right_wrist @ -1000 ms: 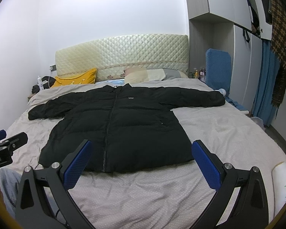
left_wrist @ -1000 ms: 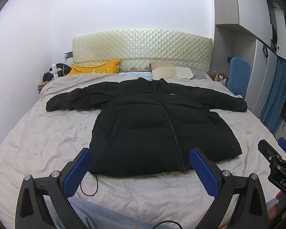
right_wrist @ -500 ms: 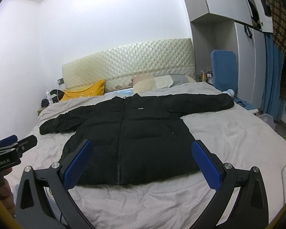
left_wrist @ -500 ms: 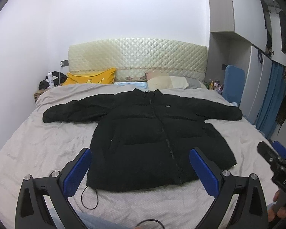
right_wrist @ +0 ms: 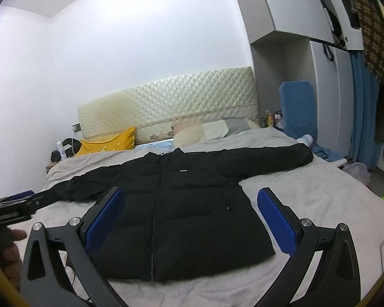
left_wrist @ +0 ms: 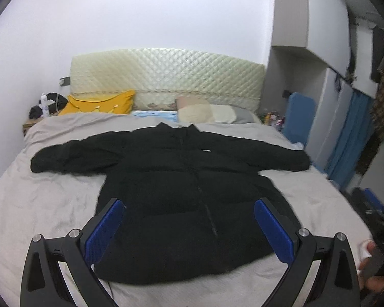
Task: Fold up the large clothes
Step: 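Reach the right gripper down to the cuff of the jacket sleeve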
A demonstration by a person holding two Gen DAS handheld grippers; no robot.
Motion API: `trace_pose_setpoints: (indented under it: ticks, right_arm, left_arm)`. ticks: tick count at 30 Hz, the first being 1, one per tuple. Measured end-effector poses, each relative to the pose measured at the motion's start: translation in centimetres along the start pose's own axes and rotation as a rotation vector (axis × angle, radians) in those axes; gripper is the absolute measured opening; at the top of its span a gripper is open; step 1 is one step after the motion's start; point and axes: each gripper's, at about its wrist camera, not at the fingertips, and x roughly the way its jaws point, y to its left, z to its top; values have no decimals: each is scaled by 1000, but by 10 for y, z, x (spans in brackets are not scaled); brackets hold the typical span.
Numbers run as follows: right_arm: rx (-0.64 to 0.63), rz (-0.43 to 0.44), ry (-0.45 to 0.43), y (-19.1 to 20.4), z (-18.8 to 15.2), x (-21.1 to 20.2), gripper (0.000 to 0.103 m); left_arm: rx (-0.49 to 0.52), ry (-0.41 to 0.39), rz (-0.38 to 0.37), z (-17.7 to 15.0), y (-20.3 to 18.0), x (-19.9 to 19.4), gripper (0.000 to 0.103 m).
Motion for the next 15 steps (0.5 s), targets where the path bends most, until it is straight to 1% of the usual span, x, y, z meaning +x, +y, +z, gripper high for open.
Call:
trace_pose_setpoints:
  ticks: [1, 4, 6, 8, 9, 10, 12, 14, 15]
  right_arm:
    - [0, 3, 1, -1, 1, 3, 103]
    - [-38, -59, -9, -6, 5, 22, 103]
    - [-27, -64, -5, -12, 6, 35, 103]
    - [-9, -48, 5, -21, 5, 47, 103]
    - [-14, -52, 4, -24, 5, 52, 103]
    - [-30, -77, 0, -27, 5, 61, 103]
    - [-25, -100, -6, -36, 9, 73, 103]
    - [22, -96, 5, -57, 17, 92, 103]
    - [36, -100, 13, -62, 19, 98, 103]
  left_arm:
    - [5, 0, 5, 3, 1, 6, 103]
    - [15, -17, 41, 13, 6, 31, 103]
    - [3, -34, 46, 17, 11, 43, 103]
    - [6, -55, 60, 16, 14, 55, 103]
    - [13, -63, 68, 15, 15, 61, 103]
    - [23, -71, 77, 12, 16, 70, 103]
    - [19, -67, 73, 8, 20, 82, 103]
    - [23, -62, 48, 5, 22, 91, 103]
    - [30, -70, 54, 3, 22, 94, 103]
